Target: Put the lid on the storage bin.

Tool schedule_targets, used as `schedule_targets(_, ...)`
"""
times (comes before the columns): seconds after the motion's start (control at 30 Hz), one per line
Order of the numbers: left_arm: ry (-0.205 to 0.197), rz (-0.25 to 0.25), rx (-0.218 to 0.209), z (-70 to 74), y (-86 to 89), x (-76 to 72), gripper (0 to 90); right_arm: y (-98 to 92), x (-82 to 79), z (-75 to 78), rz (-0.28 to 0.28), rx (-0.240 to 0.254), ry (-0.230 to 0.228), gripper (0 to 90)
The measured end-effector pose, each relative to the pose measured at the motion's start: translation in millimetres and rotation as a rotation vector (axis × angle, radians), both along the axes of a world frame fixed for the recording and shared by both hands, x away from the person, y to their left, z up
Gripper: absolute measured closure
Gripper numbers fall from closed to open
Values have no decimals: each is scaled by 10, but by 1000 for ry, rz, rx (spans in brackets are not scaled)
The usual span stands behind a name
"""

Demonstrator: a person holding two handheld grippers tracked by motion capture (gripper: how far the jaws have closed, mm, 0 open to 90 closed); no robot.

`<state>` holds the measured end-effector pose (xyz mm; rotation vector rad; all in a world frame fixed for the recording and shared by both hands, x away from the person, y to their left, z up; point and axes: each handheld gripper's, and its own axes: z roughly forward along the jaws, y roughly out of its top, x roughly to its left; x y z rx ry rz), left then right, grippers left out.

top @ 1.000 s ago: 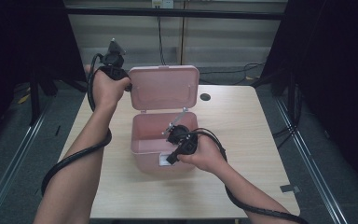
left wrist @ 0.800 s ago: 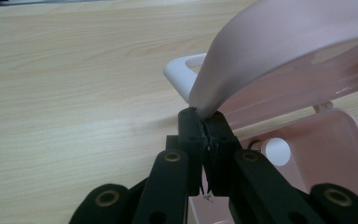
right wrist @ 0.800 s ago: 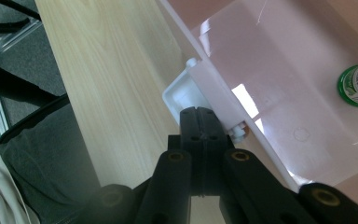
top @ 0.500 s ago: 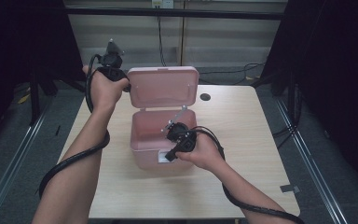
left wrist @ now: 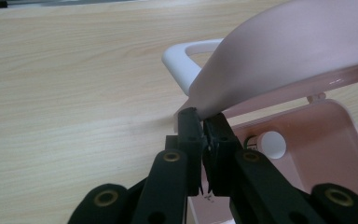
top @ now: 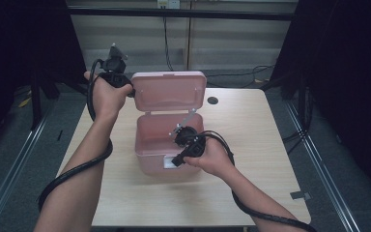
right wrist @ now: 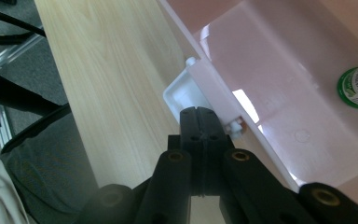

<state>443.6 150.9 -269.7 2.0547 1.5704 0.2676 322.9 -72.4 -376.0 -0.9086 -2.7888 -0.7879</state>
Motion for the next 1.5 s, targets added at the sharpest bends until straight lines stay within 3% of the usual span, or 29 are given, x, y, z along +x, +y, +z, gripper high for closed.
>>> schedule_targets(0.17, -7, 0, -5, -6, 8, -32, 866, -138, 20, 146, -23, 36, -13, 900)
schedule_targets(0.33, -14, -8, 9, -6, 0, -67, 867, -358, 99, 274, -100, 20, -42, 900)
schedule_targets(0.53, -17, -14, 11, -15, 6, -111, 866, -630, 247, 326, -185, 23, -46, 900)
schedule_targets(0.67, -25, -15, 15, -25, 3, -155, 866, -721, 320, 345, -208, 33, -37, 900)
schedule_targets(0.93, -38, -25, 8, -61, 21, -259, 863, -760, 402, 393, -223, 46, -43, 900)
schedule_targets(1.13, -19, -37, 5, -71, 48, -307, 862, -729, 438, 427, -216, 44, -46, 900)
schedule_targets(1.17, -21, -33, 2, -75, 50, -314, 897, -725, 445, 434, -214, 45, -49, 900)
schedule_targets(1.23, -14, -45, -34, -89, 65, -329, 900, -725, 462, 451, -214, 53, -50, 900)
schedule_targets(1.3, -18, -51, -10, -90, 76, -341, 900, -724, 480, 462, -217, 51, -57, 900)
schedule_targets(1.37, -9, -49, -36, -99, 96, -341, 900, -714, 502, 469, -215, 51, -56, 900)
schedule_targets(1.5, 9, -41, -29, -122, 158, -328, 900, -700, 530, 492, -216, 52, -55, 900)
